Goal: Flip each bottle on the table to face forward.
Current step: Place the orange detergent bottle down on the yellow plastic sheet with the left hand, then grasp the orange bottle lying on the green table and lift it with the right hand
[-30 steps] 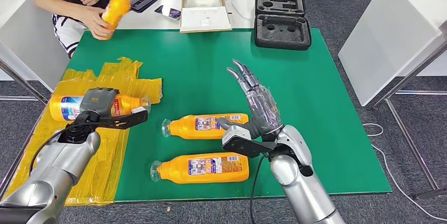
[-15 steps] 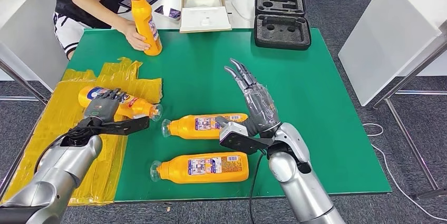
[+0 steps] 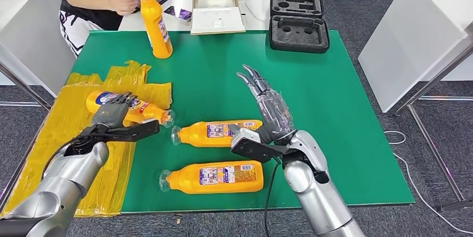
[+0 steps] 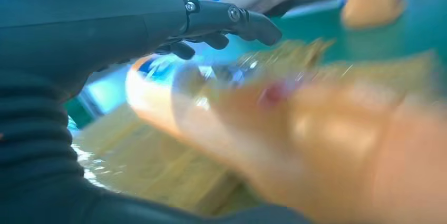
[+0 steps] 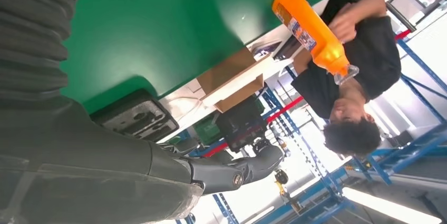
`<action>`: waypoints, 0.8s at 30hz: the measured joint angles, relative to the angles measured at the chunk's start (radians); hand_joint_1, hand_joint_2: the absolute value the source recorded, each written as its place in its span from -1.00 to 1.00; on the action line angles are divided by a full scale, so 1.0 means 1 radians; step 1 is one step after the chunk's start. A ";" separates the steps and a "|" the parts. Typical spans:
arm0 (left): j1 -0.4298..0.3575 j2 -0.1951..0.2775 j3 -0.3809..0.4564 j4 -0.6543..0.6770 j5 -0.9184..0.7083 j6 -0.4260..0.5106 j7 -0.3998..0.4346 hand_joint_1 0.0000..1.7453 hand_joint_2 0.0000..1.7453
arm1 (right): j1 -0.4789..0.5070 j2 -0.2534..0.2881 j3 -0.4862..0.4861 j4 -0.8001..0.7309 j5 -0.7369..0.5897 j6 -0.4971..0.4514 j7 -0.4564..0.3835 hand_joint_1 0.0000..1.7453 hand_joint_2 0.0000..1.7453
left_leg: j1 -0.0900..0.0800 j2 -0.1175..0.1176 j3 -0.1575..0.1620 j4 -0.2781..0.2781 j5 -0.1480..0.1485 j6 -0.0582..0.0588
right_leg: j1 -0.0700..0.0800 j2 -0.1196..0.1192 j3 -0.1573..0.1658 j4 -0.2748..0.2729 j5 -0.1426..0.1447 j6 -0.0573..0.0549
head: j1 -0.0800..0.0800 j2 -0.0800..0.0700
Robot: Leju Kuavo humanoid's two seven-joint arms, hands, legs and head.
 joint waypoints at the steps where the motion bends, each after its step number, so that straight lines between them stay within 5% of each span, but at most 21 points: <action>1: 0.003 -0.005 0.009 -0.015 0.023 0.022 -0.018 -1.00 -1.00 | 0.000 -0.001 -0.001 0.001 0.008 0.000 0.006 -1.00 1.00 | 0.000 0.000 0.000 0.000 0.000 0.000 | 0.000 0.000 0.000 0.000 0.000 0.000 | 0.000 0.000; 4: 0.027 -0.019 0.032 -0.122 0.109 0.067 -0.047 -1.00 -1.00 | 0.004 -0.003 -0.006 0.004 0.045 -0.006 0.026 -1.00 1.00 | 0.000 0.000 0.000 0.000 0.000 0.000 | 0.000 0.000 0.000 0.000 0.000 0.000 | 0.000 0.000; 8: 0.101 -0.039 0.058 -0.392 0.266 0.079 -0.039 -1.00 1.00 | 0.020 -0.006 -0.012 0.012 0.089 -0.022 0.044 -1.00 1.00 | 0.000 0.001 -0.001 0.000 0.000 0.000 | 0.000 0.000 -0.001 0.000 0.000 0.000 | 0.000 0.000; 16: 0.202 -0.054 0.079 -0.734 0.408 0.118 -0.067 -1.00 1.00 | 0.038 -0.009 -0.013 0.020 0.158 -0.033 0.092 -1.00 1.00 | 0.000 0.001 -0.001 0.000 -0.001 -0.001 | 0.000 0.000 -0.002 0.000 0.000 0.000 | 0.000 0.000; 24: 0.271 -0.075 0.066 -0.851 0.506 0.117 -0.099 -1.00 1.00 | 0.031 -0.018 -0.002 0.048 0.275 0.026 0.151 -1.00 1.00 | 0.000 0.000 -0.001 0.000 -0.001 0.000 | 0.000 0.000 -0.001 0.000 0.000 0.000 | 0.000 0.000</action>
